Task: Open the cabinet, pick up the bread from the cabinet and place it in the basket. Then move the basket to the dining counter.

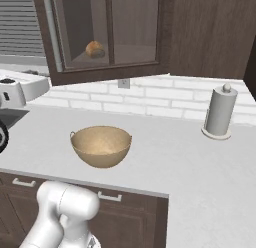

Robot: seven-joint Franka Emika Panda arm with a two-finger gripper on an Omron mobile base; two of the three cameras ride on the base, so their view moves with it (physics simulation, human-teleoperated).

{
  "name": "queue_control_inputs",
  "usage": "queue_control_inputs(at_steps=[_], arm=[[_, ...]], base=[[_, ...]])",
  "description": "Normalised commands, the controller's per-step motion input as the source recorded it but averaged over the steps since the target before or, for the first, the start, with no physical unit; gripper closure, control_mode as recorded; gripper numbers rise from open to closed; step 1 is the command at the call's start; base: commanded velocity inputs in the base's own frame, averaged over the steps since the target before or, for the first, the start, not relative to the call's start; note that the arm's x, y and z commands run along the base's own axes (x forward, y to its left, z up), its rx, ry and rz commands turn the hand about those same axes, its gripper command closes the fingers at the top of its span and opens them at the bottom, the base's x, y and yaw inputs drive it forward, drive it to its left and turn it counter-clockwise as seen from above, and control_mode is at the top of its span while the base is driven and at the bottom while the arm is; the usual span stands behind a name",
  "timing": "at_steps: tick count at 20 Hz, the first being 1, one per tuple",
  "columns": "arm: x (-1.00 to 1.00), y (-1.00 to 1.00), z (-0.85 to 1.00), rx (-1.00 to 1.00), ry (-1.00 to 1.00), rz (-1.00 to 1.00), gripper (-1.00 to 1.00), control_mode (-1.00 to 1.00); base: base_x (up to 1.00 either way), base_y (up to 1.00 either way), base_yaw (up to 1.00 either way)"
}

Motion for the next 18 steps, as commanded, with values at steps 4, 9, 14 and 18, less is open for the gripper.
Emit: queue_control_inputs(at_steps=[4, 9, 14, 18], arm=[[0.20, 0.97, 0.00, 0.00, 0.02, 0.00, 1.00, -1.00], [0.49, 0.32, 0.00, 0.02, -0.03, -0.03, -1.00, -1.00], [0.39, 0.09, -0.03, 0.00, -0.08, -0.12, -1.00, -1.00], [0.18, 0.00, -0.26, 0.00, -0.14, -0.20, -1.00, -1.00]], base=[[0.00, 0.00, 0.00], [0.00, 0.00, 0.00], [0.00, 0.00, 0.00], [0.00, 0.00, 0.00]])
